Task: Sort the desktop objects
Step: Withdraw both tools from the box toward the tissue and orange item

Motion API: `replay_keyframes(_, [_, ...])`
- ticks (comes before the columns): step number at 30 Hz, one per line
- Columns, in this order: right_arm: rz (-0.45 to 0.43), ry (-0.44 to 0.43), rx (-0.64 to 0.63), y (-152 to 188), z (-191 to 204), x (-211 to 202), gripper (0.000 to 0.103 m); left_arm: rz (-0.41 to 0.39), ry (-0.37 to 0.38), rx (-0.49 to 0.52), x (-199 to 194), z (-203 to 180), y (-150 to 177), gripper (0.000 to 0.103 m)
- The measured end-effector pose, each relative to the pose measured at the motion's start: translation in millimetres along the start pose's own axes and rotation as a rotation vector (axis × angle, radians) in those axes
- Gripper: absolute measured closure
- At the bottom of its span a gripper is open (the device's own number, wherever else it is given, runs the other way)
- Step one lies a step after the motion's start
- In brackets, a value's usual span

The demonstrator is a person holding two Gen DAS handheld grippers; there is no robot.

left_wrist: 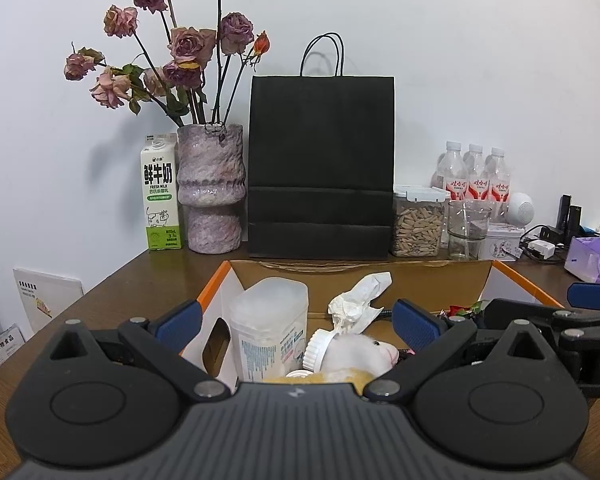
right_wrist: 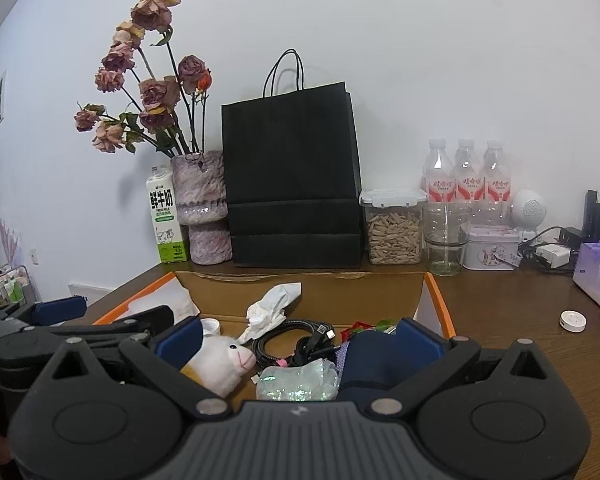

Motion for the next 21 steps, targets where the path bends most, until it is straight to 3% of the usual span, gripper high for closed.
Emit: replay_keyframes(21, [0.0, 0.014, -0.026, 5.2, -6.2, -14.0, 0.0, 0.012, 0.029, 0.013, -3.4, -4.5, 6.8, 0.0])
Point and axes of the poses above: each gripper's, at about its wrist camera, not at the fingertips, and x roughly the way its jaws point, z to its left, y to its underside, the point moved 5 cm from there along x, roughly the way its jaws point, and after that the axes turned 8 degrees about z, right-handed, at the moved point
